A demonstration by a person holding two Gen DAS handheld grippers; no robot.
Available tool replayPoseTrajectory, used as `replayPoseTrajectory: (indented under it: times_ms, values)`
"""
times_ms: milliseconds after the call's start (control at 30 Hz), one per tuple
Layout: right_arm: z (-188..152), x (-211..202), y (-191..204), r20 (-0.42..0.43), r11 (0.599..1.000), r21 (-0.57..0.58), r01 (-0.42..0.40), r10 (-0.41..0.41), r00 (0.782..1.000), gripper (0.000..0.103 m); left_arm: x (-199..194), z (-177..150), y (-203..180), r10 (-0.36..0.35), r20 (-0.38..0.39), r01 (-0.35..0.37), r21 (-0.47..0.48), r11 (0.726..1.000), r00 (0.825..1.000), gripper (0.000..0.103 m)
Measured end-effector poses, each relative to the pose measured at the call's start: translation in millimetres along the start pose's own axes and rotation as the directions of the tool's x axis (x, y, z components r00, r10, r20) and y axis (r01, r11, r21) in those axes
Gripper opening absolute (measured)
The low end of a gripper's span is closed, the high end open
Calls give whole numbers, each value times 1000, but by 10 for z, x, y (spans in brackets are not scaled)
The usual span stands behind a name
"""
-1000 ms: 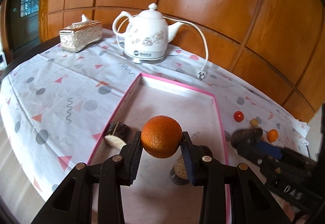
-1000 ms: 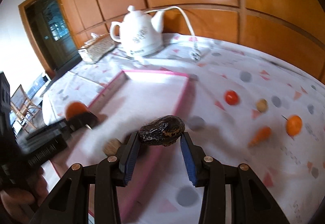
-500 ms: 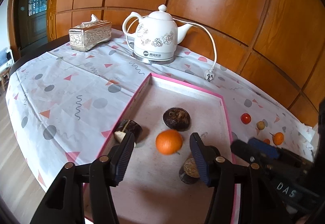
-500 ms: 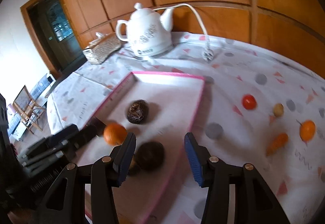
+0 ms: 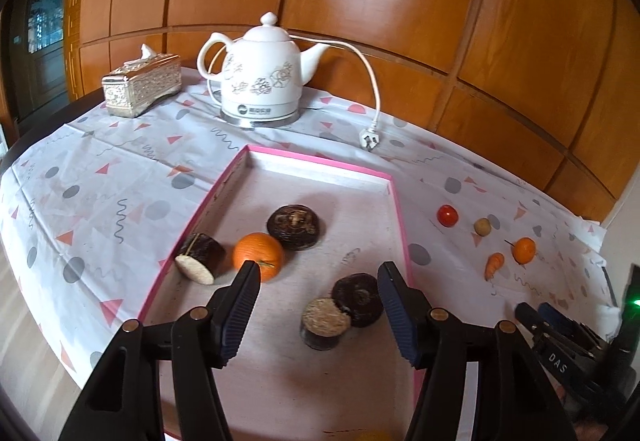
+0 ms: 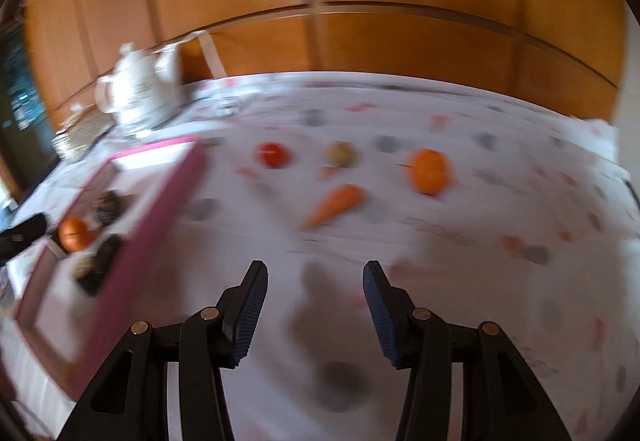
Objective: Organize fruits
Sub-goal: 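Move the right gripper to the carrot and close on it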
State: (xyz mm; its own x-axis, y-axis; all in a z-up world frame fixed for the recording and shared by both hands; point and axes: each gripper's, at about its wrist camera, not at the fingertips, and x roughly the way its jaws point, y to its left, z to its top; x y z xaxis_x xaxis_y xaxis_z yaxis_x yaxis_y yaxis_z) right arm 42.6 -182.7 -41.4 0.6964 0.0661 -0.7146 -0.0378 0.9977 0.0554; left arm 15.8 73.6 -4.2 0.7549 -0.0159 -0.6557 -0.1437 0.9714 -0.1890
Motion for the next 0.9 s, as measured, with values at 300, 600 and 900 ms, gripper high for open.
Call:
replayPoseTrajectory:
  times_ms: [300, 600, 900]
  values:
    - [-153, 187, -615, -54, 976, 117, 185, -180, 982, 50, 39, -12, -301, -40, -17, 41, 71, 997, 999, 63]
    - [-102, 279, -712, -49, 974, 126, 189, -184, 982, 51, 133, 1, -607, -79, -40, 84, 125, 989, 996, 63]
    - [-87, 272, -736, -59, 978, 133, 162, -155, 986, 53, 295, -18, -904, -117, -84, 130, 165, 978, 990, 66]
